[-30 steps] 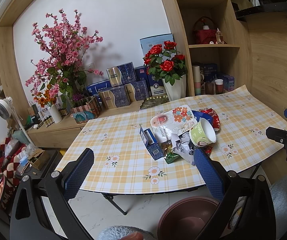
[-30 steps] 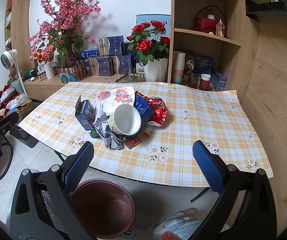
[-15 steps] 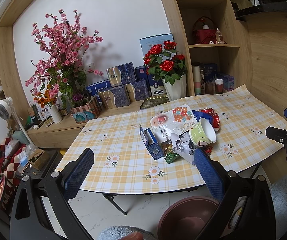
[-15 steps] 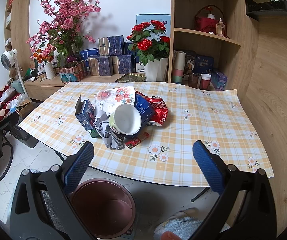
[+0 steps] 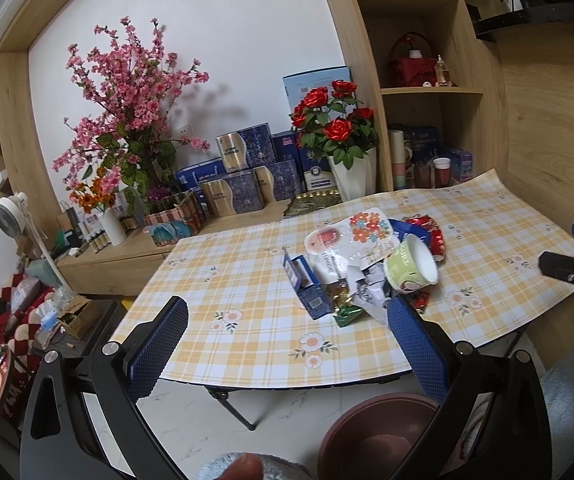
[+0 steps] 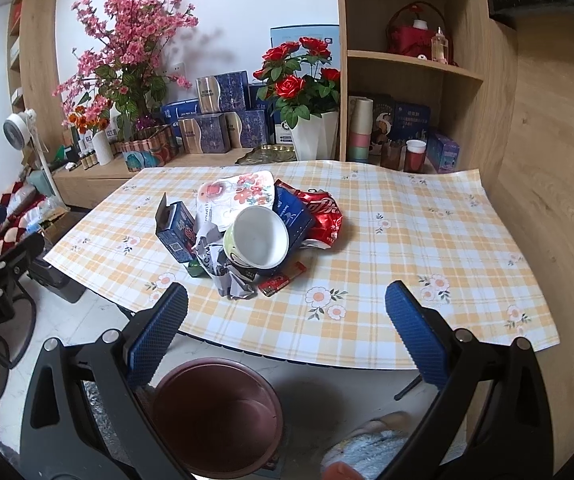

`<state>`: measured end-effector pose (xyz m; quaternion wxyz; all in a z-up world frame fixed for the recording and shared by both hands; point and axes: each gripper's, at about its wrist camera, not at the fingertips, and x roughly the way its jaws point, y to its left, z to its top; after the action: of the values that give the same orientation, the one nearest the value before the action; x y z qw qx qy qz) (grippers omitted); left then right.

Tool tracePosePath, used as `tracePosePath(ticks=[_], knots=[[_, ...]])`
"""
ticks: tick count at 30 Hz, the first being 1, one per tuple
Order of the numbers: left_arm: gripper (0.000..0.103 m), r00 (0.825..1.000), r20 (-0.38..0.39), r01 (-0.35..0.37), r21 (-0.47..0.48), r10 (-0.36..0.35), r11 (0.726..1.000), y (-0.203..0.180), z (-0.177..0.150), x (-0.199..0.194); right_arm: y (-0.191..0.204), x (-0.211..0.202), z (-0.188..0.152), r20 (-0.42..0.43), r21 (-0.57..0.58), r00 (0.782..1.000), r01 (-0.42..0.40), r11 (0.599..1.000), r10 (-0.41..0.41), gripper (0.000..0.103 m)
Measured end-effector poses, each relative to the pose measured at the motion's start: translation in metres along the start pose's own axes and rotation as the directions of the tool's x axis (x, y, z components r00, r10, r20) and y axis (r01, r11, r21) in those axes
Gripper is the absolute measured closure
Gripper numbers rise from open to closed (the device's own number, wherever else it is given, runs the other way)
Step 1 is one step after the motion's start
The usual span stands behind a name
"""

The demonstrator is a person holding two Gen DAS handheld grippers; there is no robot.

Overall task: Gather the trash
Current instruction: 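Grasp the white paper bowl rim with the right tool while the left grasps the blue box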

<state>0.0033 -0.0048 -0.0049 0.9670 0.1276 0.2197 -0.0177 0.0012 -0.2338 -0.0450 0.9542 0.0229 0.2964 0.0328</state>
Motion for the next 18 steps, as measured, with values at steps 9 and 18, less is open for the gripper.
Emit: tracePosePath(ticks=[9,18], knots=[[0.005,0.999,0.011,-0.048,-0.009,0.048,0.999,0.013,-0.019,0.017,-0.009,0.013,-0.009,-0.005,0.078,0.999,-0.033,0.996,0.033,0.006],[0.005,1.0,0.0,-0.017,-0.068,0.017,0.998,0.025,-0.031,0.039,-0.01,0.037,-0.013,0.026,0.107,0.994,-0.111,0.988,0.109,0.006]])
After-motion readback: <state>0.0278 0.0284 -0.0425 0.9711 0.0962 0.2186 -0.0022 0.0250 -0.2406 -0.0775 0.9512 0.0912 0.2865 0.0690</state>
